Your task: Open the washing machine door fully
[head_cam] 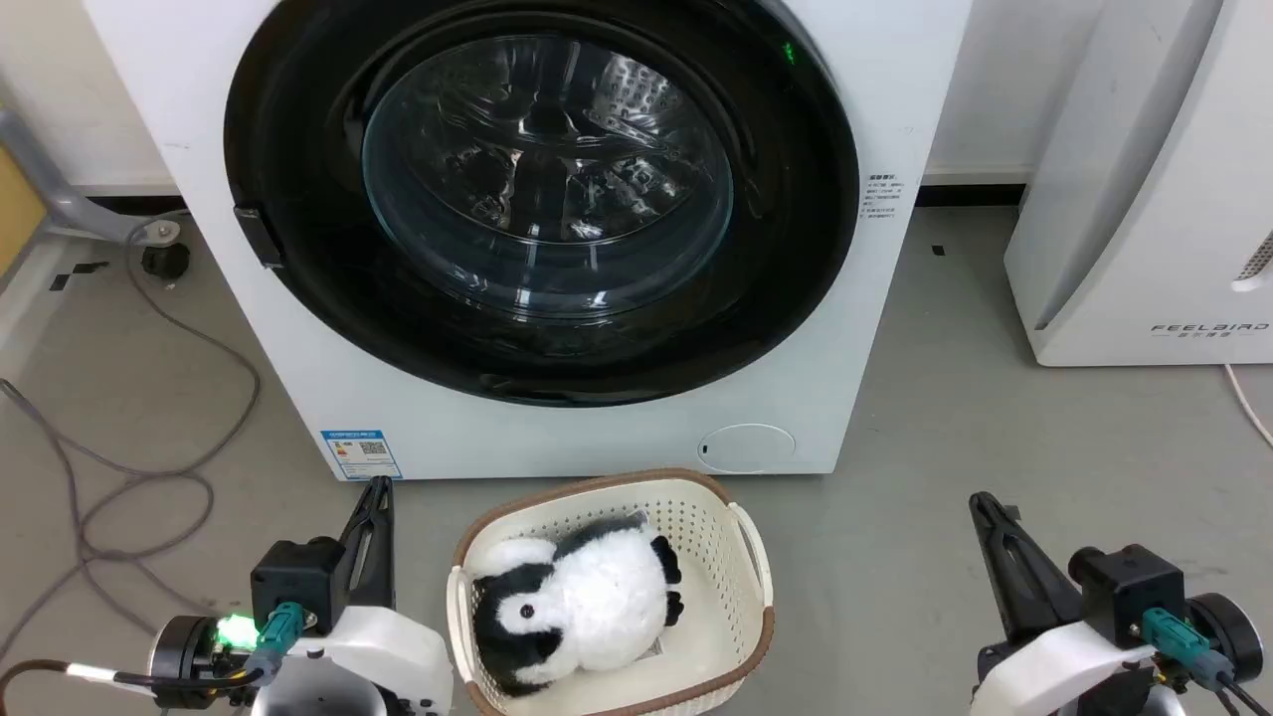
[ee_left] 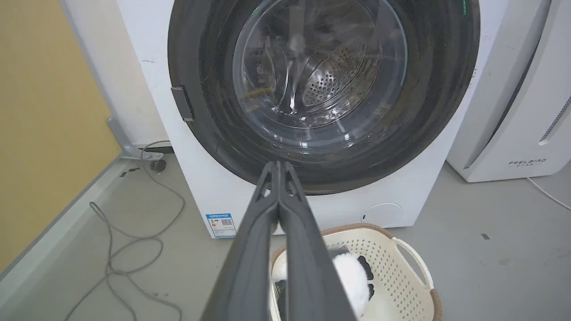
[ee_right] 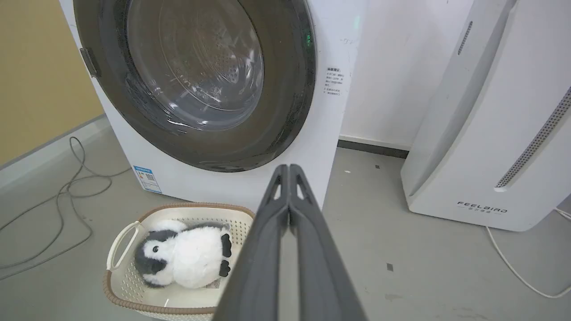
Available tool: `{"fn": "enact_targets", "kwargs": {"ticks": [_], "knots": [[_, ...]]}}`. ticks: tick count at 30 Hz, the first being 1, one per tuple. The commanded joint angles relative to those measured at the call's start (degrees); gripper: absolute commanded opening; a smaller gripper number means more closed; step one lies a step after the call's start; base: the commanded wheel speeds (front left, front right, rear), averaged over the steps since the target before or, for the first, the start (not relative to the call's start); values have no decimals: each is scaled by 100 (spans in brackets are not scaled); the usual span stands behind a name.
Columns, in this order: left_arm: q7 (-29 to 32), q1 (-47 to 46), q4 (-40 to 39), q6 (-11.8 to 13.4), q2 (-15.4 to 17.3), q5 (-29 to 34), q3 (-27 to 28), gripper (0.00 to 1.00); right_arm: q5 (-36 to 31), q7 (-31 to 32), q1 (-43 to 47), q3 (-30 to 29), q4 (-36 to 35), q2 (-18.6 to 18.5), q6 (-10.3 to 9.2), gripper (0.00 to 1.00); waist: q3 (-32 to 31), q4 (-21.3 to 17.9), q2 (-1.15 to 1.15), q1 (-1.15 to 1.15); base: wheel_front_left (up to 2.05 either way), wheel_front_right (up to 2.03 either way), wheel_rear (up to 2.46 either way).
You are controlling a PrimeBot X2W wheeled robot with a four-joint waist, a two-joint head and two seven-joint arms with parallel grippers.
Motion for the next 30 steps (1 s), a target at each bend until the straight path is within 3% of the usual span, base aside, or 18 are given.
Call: {"fn": "enact_targets", "kwargs": {"ticks": [1,19,20,30], "knots": [[2,85,-27,15,-1,16,-7,0,-29,7,-80,-4,13,3,3,0,0,0,0,0,0,0,0],[2,85,-27,15,-1,16,-7,0,-29,7,-80,-4,13,3,3,0,0,0,0,0,0,0,0],[-1,1,-1,1,0,0,0,100,1,-2,0,-1,0,0,0,100,0,0,0,0,0,0,0],[-86,-8,13,73,0,-30,-30,100,117,-86,5,-51,-44,0,-1,100,9,-1,0,0,0,0,0]]}}
